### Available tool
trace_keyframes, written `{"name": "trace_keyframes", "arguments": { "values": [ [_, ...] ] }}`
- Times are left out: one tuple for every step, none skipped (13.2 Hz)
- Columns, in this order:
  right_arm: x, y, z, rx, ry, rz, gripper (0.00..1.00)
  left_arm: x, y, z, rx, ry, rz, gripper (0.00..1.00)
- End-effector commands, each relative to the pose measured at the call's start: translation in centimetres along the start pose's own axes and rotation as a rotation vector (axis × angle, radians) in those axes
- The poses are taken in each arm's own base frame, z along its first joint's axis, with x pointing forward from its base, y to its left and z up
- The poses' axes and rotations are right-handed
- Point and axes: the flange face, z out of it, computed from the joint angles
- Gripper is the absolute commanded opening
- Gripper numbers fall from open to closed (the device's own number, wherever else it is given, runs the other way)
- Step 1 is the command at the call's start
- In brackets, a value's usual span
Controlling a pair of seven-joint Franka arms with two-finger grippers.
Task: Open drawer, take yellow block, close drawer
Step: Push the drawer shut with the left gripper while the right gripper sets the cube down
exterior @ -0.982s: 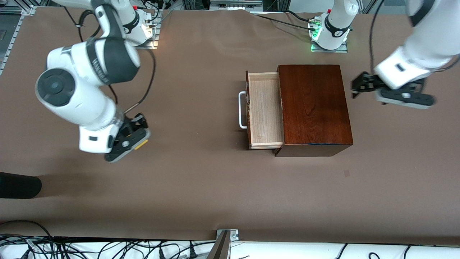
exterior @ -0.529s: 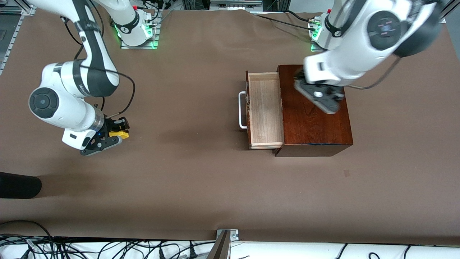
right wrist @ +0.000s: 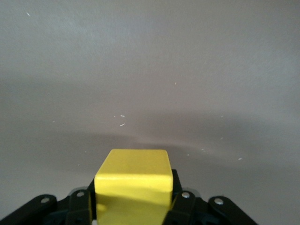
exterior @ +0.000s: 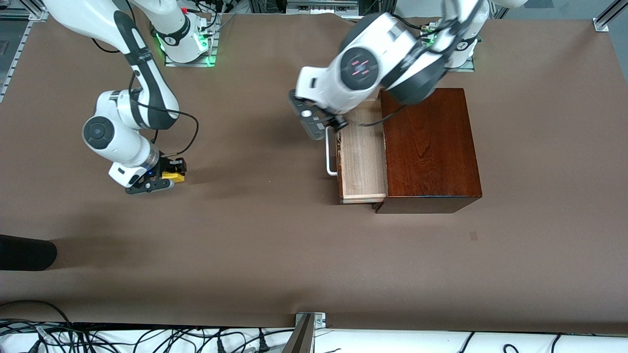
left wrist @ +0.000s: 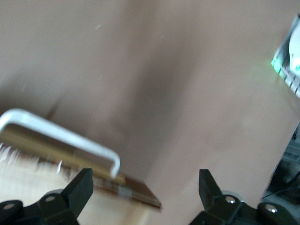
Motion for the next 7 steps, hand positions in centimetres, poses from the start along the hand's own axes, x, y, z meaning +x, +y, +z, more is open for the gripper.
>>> {"name": "trace_keyframes", "arguments": {
  "values": [
    [-1.7,0.2,1.1,0.011,0.016,0.045,0.0,2.1,-2.7,2.0,0.063,0.032,0.359,1.0],
    [-1.7,0.1,1.8,0.01,0.006,0.055,0.0,2.3,-3.8,3.6,0.085,0.014,0.456,1.0],
    [-1.9,0.1,2.6,0.009,-0.004,0.081,0.0,2.8,-4.0,4.6,0.13,-0.003,0.534,1.0],
    [-2.1,0.1,2.9,0.008,-0.004,0.095,0.0,2.8,-4.3,5.4,0.144,-0.026,0.555,1.0],
    [-2.3,0.2,3.7,0.007,-0.016,0.119,0.0,2.3,-4.9,6.8,0.14,-0.061,0.552,1.0],
    [-2.4,0.1,4.3,0.006,-0.019,0.128,0.0,2.1,-5.7,8.7,0.143,-0.098,0.553,1.0],
    [-2.4,0.1,4.8,0.004,-0.018,0.127,0.0,2.1,-6.0,9.9,0.133,-0.113,0.546,1.0]
  ]
}}
